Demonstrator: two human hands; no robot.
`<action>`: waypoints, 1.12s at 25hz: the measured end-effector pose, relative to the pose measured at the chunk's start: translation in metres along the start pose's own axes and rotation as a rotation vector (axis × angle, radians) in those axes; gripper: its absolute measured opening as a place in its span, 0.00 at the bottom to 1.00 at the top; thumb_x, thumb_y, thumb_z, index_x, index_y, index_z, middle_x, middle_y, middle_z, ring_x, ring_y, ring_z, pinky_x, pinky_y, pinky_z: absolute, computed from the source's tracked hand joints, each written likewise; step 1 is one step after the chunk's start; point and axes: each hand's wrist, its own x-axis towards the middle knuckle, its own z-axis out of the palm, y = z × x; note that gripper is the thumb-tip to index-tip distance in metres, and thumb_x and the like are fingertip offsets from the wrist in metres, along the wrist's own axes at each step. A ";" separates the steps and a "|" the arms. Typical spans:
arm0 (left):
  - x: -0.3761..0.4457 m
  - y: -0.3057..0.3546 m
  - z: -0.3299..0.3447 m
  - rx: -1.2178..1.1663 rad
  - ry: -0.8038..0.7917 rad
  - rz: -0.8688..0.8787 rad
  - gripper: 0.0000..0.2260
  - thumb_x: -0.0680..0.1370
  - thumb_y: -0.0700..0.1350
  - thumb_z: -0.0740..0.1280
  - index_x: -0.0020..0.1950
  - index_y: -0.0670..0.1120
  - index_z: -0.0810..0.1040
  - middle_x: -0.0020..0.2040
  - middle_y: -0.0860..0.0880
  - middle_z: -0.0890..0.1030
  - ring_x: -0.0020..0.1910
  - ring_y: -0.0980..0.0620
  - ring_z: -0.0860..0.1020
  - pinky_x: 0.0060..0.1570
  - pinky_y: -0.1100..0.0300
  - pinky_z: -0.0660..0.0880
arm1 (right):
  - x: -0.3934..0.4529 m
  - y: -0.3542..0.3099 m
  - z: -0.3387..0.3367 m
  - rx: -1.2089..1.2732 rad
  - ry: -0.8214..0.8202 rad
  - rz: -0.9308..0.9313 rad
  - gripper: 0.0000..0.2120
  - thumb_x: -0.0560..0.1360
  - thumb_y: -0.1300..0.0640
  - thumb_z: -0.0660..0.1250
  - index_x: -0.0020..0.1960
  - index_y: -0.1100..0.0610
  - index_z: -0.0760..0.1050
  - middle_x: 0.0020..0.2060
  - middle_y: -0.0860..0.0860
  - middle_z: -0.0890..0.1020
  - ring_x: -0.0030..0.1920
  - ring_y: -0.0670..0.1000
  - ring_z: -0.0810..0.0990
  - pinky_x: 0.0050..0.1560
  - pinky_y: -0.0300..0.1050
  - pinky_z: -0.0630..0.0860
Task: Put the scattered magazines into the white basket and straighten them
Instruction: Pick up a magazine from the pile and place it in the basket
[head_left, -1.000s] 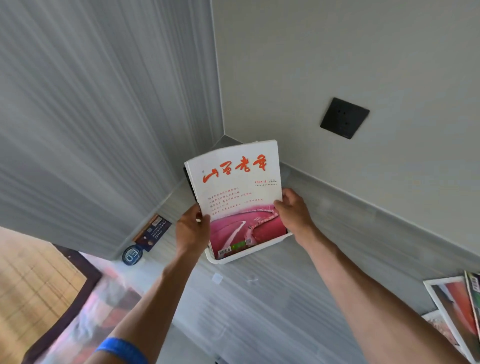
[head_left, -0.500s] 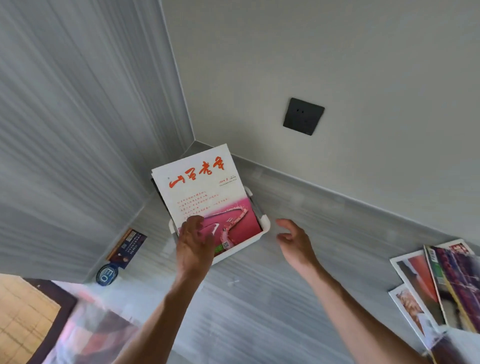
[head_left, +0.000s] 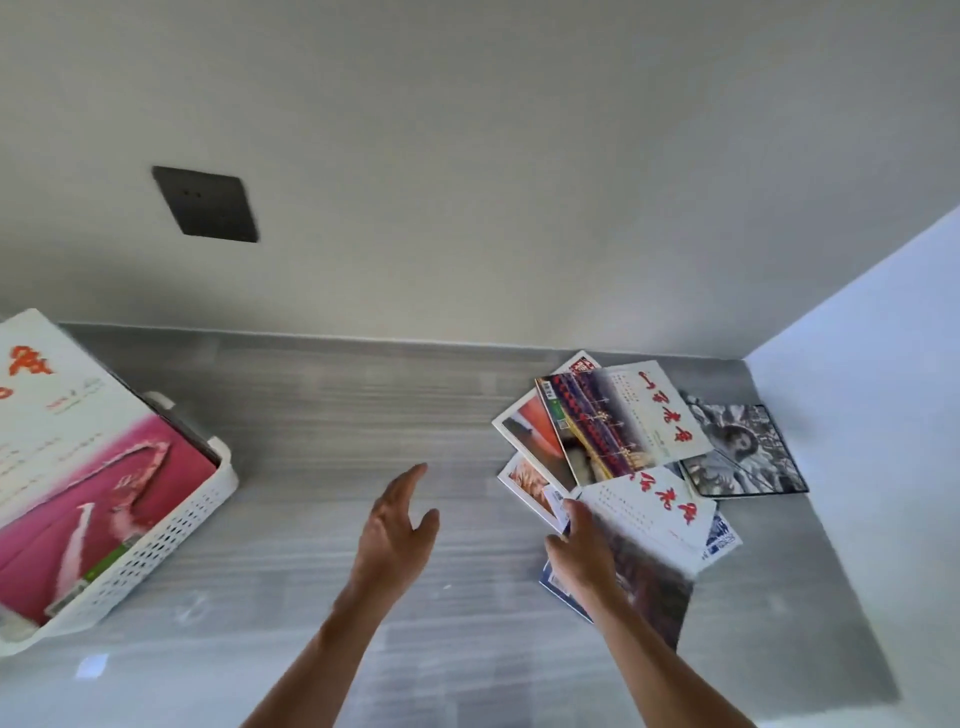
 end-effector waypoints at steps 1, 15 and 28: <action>-0.002 0.003 0.013 0.000 -0.029 -0.007 0.25 0.76 0.39 0.67 0.74 0.47 0.68 0.72 0.48 0.72 0.71 0.50 0.70 0.67 0.62 0.64 | 0.000 0.018 -0.003 -0.088 0.004 0.029 0.32 0.74 0.57 0.64 0.75 0.56 0.58 0.74 0.56 0.65 0.71 0.58 0.67 0.69 0.58 0.69; -0.037 -0.059 0.039 0.274 -0.235 -0.375 0.23 0.76 0.47 0.63 0.72 0.52 0.68 0.71 0.48 0.72 0.69 0.46 0.72 0.65 0.53 0.70 | -0.085 0.011 0.088 -0.516 -0.360 -0.294 0.43 0.73 0.34 0.58 0.79 0.54 0.47 0.80 0.54 0.46 0.78 0.60 0.49 0.77 0.57 0.54; -0.057 -0.079 0.053 0.185 -0.255 -0.318 0.18 0.74 0.42 0.63 0.65 0.49 0.74 0.59 0.46 0.78 0.58 0.47 0.76 0.54 0.58 0.73 | -0.050 -0.002 0.051 0.108 -0.423 -0.080 0.23 0.71 0.46 0.66 0.65 0.43 0.68 0.65 0.52 0.76 0.59 0.52 0.78 0.53 0.48 0.79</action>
